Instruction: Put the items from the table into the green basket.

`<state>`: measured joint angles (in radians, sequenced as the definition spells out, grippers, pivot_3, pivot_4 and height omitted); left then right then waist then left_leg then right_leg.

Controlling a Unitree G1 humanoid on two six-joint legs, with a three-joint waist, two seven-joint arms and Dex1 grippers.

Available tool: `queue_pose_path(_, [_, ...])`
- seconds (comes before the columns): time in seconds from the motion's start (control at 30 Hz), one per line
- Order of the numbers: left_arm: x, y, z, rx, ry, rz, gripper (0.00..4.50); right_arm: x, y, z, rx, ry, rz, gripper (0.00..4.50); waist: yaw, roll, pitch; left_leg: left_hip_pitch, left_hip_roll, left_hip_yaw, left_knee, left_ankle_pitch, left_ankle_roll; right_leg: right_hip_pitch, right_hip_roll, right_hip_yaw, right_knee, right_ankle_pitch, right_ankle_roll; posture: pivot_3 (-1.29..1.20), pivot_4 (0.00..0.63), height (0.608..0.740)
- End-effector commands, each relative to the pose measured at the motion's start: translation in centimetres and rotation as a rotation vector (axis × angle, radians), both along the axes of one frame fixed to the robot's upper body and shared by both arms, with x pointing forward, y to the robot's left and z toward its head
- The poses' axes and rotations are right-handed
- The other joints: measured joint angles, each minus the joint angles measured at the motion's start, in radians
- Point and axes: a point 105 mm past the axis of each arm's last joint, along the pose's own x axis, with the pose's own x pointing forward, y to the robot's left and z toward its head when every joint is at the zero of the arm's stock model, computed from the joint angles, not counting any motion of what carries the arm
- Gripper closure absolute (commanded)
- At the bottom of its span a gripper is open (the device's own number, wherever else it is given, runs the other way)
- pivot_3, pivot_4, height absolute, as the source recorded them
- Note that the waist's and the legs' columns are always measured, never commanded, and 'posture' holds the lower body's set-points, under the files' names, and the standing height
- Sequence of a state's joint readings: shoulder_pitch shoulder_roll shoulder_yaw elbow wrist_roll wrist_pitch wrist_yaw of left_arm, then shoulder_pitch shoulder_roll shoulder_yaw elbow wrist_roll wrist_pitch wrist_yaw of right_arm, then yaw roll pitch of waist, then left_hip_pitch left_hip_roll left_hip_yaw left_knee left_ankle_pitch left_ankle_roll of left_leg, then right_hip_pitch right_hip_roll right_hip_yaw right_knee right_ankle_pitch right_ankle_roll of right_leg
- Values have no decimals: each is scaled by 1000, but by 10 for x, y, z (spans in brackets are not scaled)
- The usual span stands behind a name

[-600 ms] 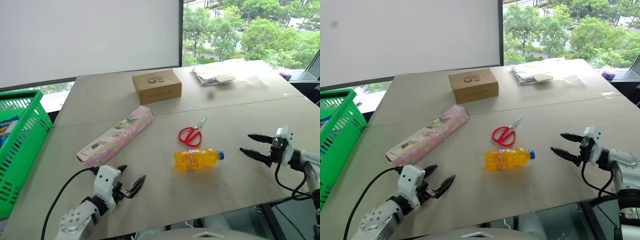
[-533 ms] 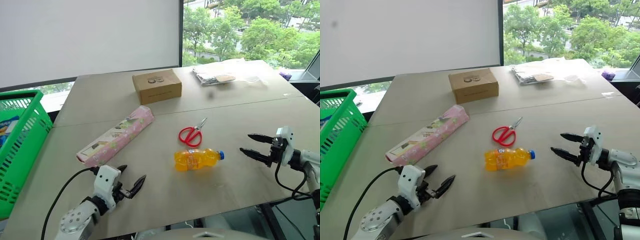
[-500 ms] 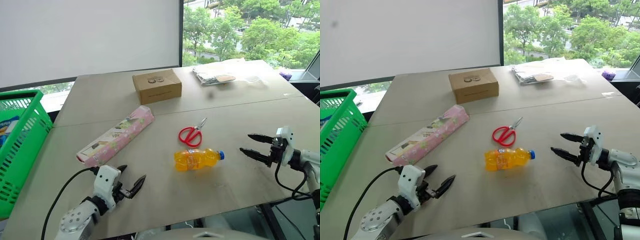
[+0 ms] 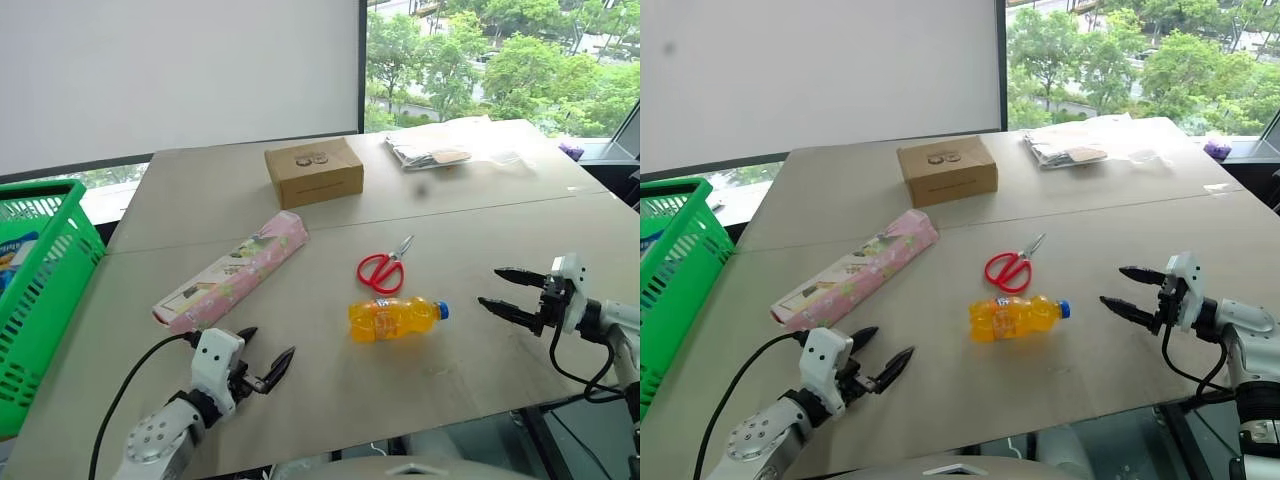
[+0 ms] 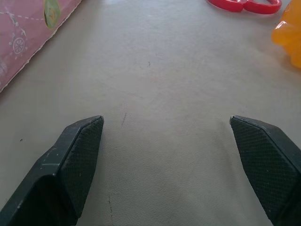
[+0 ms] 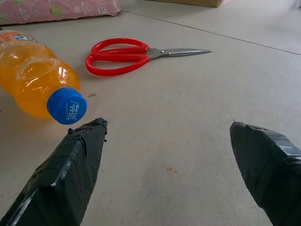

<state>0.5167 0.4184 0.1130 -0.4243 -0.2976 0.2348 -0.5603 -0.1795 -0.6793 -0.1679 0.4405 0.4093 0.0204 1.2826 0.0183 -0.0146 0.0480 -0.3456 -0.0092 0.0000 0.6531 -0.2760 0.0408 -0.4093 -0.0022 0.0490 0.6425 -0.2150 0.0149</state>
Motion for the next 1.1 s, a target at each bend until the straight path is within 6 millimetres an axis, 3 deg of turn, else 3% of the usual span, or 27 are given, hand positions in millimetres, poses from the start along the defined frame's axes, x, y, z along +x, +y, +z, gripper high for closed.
queue_pose_path(0.03, [4, -4, 16, -2, -78, -9, 16, 6, 3, 19, 7, -64, 19, 0, 0, 0, 1, 0, 0, 0, 0, 0, 0, 0, 0, 0, 0, 0, 0, 121, 15, 740])
queue_pose_path(0.13, [12, -4, 28, 37, -124, -6, 16, 9, 9, 29, 13, -89, 46, 0, 0, 0, 2, 0, 0, 0, 0, 0, 0, 0, 0, 0, 0, 0, 0, 121, 15, 740])
queue_pose_path(0.23, [34, -2, 55, 49, -210, 22, 16, 10, 21, 42, 28, -107, 101, 0, 4, 0, 4, 0, 0, -1, 0, 0, 0, 0, 0, -1, 0, 0, 0, 119, 17, 740])
queue_pose_path(0.4, [68, 16, 100, 106, -317, 99, 16, 5, 48, 76, 98, -108, 217, 0, 18, 1, 4, -1, 0, -3, 0, 0, 0, 0, 1, -3, 0, 0, 0, 116, 12, 740])
queue_pose_path(0.53, [82, 36, 113, 211, -251, 97, 16, -8, 72, 98, 75, -118, 343, 0, 21, 1, 4, -4, 0, -4, 0, 0, 0, -2, 0, -4, 0, 2, 3, 111, 8, 740])
queue_pose_path(0.67, [80, 70, 100, 348, -56, 125, 16, -12, 90, 110, 80, -151, 370, 0, 20, 0, 4, -6, 0, -8, 0, 0, 0, -3, 1, -7, -1, 1, 1, 98, 5, 740])
queue_pose_path(0.8, [67, 94, 72, 439, 124, 117, 16, -8, 94, 110, 103, -180, 334, 0, 18, -1, 5, -5, 0, -6, 0, 0, 0, -4, 0, -6, -1, 0, 0, 85, 6, 740])
queue_pose_path(1.1, [69, 100, 48, 414, 266, 26, 16, -14, 97, 102, 83, -169, 336, 0, 17, 0, 5, -6, 0, -6, 0, 0, 0, -4, -3, -6, -1, 0, 0, 52, 4, 740])
